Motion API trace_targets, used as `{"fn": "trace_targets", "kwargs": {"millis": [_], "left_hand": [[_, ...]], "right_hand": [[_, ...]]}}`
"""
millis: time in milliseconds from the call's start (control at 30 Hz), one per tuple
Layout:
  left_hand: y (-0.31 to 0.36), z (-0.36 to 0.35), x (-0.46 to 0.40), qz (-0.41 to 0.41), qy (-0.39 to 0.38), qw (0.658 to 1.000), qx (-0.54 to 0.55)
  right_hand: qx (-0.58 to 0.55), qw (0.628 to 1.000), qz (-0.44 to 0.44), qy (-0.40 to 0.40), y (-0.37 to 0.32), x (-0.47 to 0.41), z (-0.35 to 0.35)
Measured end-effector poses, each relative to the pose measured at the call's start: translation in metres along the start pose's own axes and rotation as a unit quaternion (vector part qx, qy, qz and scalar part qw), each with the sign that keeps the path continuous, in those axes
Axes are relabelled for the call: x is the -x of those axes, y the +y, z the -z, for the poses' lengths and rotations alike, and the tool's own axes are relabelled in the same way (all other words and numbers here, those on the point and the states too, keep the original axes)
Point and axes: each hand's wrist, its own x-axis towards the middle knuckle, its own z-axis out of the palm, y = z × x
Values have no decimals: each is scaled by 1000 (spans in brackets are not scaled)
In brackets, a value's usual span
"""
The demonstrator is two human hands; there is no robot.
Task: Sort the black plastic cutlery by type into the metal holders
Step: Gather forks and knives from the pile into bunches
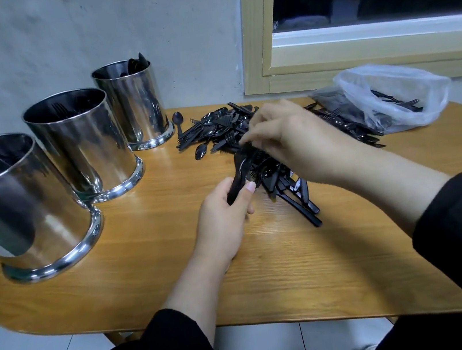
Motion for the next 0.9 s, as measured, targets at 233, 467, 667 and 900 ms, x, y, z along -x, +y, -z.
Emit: {"fn": "trace_targets", "kwargs": {"millis": [233, 467, 667, 900], "left_hand": [[-1, 2, -1, 29, 49, 997, 46], [1, 0, -3, 34, 76, 995, 58], [-1, 2, -2, 25, 68, 996, 56], [-1, 2, -3, 26, 57, 997, 48]], "right_hand": [[-87, 949, -254, 166, 37, 30, -4], [-11, 966, -245, 85, 54, 76, -50], [120, 975, -187, 16, 61, 52, -65], [172, 970, -166, -51, 68, 32, -68]]}}
